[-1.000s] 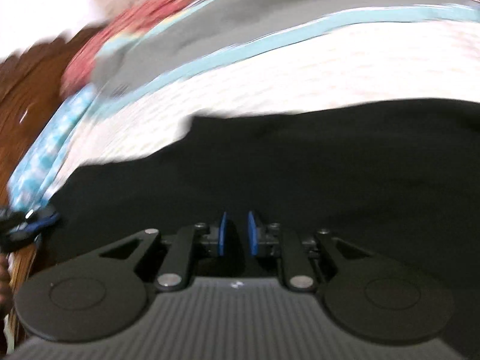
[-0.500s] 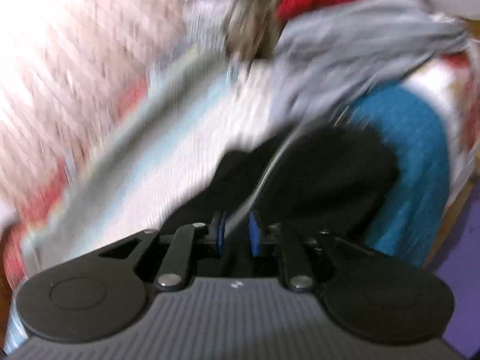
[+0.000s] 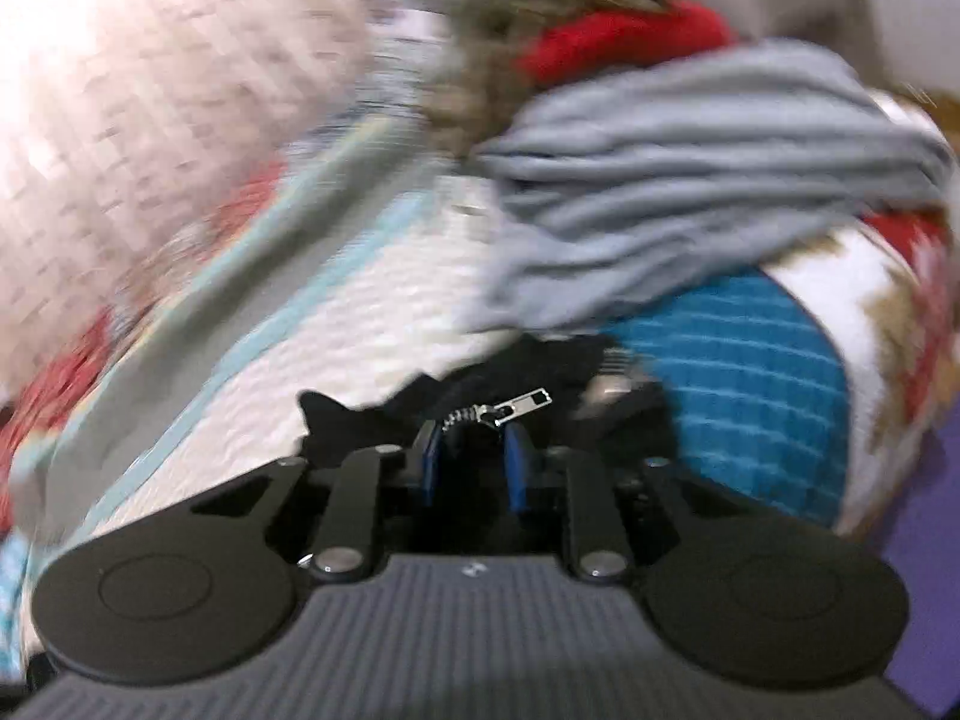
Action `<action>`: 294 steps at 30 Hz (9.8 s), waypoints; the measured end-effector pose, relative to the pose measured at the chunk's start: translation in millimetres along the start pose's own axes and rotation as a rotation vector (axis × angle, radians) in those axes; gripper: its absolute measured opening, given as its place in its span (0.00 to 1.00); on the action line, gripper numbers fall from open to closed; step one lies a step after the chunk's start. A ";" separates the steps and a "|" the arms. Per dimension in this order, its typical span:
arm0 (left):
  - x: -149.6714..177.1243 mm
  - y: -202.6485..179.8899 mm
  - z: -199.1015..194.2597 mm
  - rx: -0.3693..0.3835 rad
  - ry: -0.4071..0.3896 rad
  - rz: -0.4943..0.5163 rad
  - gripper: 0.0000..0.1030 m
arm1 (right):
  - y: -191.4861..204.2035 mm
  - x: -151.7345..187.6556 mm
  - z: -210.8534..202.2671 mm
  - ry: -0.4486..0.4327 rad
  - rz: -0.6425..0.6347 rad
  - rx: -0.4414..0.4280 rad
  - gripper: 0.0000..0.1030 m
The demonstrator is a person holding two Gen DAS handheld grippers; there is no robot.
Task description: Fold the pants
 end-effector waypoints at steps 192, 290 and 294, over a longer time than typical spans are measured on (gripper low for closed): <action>-12.8 37.7 -45.0 -0.100 -0.206 0.058 0.50 | 81.1 101.4 65.2 0.377 -0.025 -0.177 0.48; 70.4 -36.7 -81.5 0.035 -0.378 0.404 0.24 | 256.6 134.4 95.3 0.805 0.074 -0.504 0.64; 64.2 -35.6 -83.0 0.042 -0.358 0.415 0.30 | 271.0 156.6 106.0 0.873 -0.060 -0.465 0.36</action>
Point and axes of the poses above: each gripper's, at about its wrist camera, not at the fingertips, and z roughly the way its jaws point, y to its left, x to its underside, the point moved 3 cm from there along z, roughly the way its jaws point, and after that the axes turned 5 degrees about z, right-handed, at the moved point
